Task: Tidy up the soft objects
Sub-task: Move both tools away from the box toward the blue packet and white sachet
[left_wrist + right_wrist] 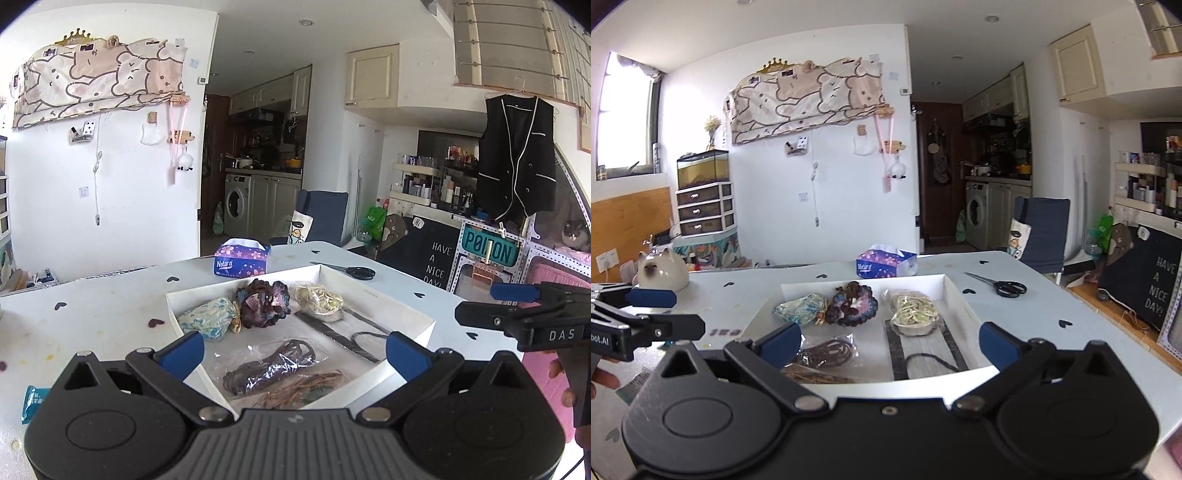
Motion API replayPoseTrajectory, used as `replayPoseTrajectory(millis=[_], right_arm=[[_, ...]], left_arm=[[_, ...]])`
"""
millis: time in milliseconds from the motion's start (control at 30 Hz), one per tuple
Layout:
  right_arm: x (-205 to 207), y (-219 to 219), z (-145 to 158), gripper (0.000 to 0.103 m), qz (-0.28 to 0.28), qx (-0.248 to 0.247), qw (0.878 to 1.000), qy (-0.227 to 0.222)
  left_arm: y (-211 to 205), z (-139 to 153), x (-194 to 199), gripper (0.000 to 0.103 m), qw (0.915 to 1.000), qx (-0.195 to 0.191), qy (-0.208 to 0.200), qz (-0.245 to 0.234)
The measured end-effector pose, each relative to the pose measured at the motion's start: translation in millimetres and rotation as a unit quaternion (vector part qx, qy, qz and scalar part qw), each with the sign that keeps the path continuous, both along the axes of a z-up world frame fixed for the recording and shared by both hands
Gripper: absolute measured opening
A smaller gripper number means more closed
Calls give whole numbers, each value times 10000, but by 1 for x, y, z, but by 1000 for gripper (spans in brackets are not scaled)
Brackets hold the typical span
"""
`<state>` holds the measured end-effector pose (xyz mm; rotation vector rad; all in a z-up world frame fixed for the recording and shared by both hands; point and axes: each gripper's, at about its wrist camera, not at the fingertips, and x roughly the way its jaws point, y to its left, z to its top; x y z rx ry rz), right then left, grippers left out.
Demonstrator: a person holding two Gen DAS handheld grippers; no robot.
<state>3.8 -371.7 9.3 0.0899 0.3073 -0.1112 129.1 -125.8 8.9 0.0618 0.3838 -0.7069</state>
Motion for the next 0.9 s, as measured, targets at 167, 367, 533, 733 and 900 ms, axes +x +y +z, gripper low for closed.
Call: replayPoseTrajectory(millis=[167, 367, 533, 733, 900], right_arm=[[-3, 11, -13, 103, -58, 26, 10000, -18], [2, 35, -28, 103, 181, 129, 9996, -147], [13, 59, -40, 103, 370, 187, 9991, -37], [27, 87, -50, 103, 724, 268, 9969, 122], [40, 112, -58, 103, 959, 288, 9945, 306]], left_arm=[[4, -9, -7, 103, 9999, 147, -69, 23], [28, -25, -9, 103, 9997, 249, 37, 26], [59, -34, -1, 103, 9989, 413, 98, 186], [106, -32, 20, 103, 9966, 402, 35, 718], [132, -24, 50, 101, 9938, 438, 111, 1011]])
